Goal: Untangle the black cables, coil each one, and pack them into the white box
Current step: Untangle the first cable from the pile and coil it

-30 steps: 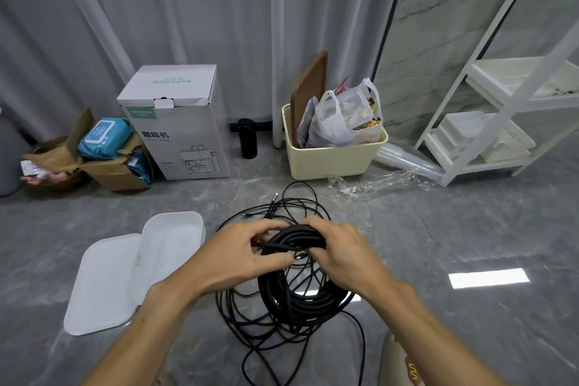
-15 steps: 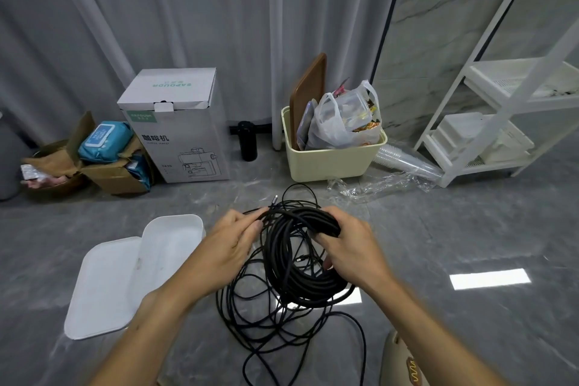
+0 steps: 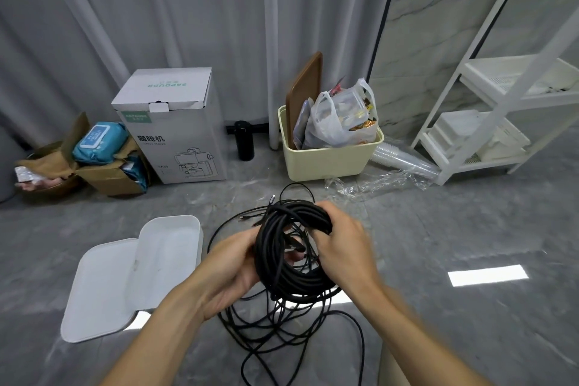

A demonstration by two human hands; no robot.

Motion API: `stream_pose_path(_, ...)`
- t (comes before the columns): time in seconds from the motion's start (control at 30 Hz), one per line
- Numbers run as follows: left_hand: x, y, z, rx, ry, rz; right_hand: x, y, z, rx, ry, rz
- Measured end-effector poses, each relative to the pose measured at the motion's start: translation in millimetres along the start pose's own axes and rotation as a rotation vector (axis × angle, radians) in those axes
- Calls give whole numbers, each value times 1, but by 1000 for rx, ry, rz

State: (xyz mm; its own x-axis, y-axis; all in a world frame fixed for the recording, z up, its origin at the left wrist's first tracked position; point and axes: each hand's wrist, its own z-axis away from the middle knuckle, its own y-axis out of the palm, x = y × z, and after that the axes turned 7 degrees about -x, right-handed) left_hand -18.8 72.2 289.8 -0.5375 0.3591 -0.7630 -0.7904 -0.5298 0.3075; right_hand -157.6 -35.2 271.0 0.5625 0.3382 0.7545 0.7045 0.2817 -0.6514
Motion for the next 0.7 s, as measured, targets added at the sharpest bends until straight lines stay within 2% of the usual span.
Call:
stream_pose_path(0.07, 0, -2, -2, 45, -41, 95, -1, -1, 0, -28, -18, 60)
stream_pose_path(0.17, 1, 5, 0, 48, -21, 58, 1, -2, 1, -68, -44, 149)
stream_pose_path(0.4, 10, 24, 0, -142, -14, -136, 7, 3, 6, 5, -63, 289)
stream_pose_path(0.5, 7, 16, -1, -146, -38, -201, 6, -1, 2, 117, -68, 294)
stream_pose_path(0.6, 6, 10, -1, -139, -88, -218, 5, -6, 0, 312, -118, 306)
stream_pose_path(0.7, 5, 10, 1, -108, -104, -249, 2, -10, -1, 493, -4, 10)
